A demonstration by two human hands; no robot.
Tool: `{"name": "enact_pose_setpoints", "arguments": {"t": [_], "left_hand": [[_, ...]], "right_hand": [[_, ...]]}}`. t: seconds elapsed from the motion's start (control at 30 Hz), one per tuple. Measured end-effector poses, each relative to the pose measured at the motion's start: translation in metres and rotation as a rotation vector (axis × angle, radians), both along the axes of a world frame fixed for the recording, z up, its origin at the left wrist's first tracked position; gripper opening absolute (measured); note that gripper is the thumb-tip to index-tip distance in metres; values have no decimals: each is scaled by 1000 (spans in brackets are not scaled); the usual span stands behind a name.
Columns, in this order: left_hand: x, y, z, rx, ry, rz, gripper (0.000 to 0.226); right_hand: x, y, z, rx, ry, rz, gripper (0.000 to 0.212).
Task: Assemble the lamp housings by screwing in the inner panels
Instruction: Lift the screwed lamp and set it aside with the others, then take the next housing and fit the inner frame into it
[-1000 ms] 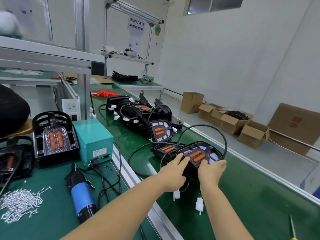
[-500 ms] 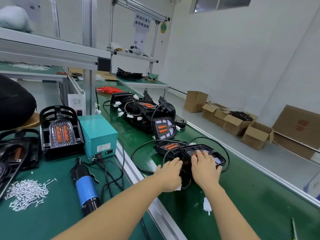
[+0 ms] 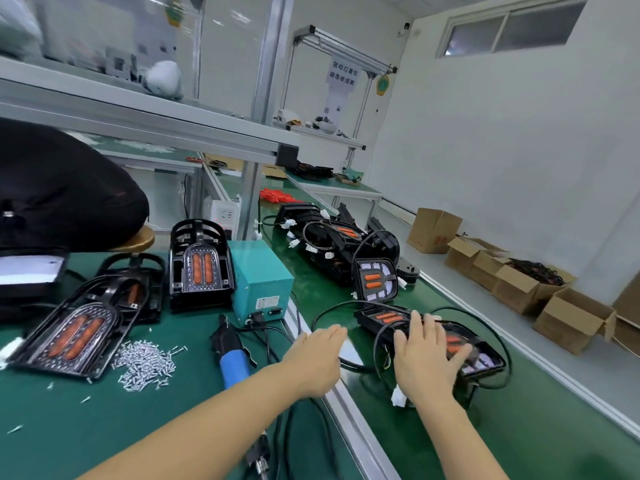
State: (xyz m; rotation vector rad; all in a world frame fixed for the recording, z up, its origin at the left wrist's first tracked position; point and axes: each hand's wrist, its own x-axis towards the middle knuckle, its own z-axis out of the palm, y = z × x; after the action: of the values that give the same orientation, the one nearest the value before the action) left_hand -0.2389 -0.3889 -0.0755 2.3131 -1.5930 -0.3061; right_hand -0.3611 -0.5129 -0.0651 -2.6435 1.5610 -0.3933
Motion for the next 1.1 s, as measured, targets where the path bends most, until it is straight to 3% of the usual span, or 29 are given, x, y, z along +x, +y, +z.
{"name": "enact_pose_setpoints", "arguments": {"t": [0.17, 0.57, 1.1], "left_hand": [[23, 42, -3, 40, -7, 131, 59], [58, 175, -21, 104, -229, 528, 60], [88, 356, -44, 176, -150, 888, 62]], "right_hand": [[37, 49, -4, 33, 59, 181, 56], [115, 183, -25, 160, 62, 575, 58], [177, 341, -52, 194, 133, 953, 57]]}}
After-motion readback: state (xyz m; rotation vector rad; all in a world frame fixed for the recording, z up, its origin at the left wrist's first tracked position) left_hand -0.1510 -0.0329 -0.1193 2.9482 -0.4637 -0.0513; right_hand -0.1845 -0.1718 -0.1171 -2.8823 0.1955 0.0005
